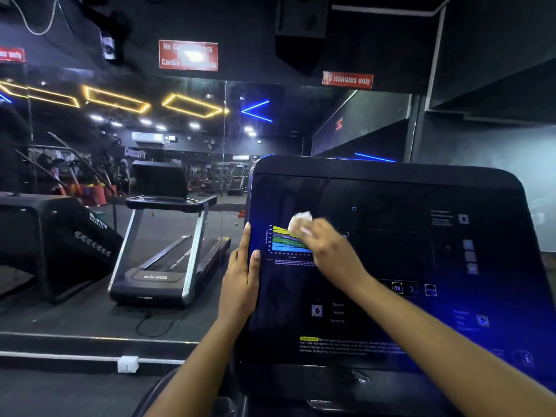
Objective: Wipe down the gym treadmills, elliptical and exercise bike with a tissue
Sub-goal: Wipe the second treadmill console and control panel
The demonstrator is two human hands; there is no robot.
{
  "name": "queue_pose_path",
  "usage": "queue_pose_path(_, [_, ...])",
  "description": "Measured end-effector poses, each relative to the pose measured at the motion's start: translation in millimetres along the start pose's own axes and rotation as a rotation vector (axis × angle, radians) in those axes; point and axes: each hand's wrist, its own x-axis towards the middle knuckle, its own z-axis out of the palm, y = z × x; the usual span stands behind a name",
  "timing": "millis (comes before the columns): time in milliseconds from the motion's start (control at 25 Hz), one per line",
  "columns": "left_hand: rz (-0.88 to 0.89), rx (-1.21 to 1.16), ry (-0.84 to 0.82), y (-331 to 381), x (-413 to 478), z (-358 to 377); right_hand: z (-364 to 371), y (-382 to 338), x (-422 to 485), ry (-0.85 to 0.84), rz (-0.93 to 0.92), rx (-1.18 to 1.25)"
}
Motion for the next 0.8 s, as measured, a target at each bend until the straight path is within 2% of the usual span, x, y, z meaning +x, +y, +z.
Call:
queue_pose_path(120, [0.014, 0.004, 0.007, -1.9, 0.5, 0.5, -7.0, -23.7, -29.1, -0.010, -0.125, 0.046])
queue_pose_path(280, [0.009, -0.007, 0.011, -3.0, 0.8, 0.3, -19.9, 9.7, 42.8, 0.132, 0.074, 0.074])
queue_pose_path(360, [0.004, -0.006, 0.006, -3.4, 0.9, 0.5, -16.8, 24.9, 76.4, 0.098, 0.139, 0.039])
queue_pose_path(440, [0.005, 0.000, 0.004, -3.3, 1.3, 1.3, -6.4, 21.4, 81.2, 0.039, 0.116, 0.019])
queue_pose_path(800, [0.007, 0.023, 0.012, -3.4, -0.2, 0.3, -1.1, -59.4, -52.7, -0.077, -0.137, 0.035])
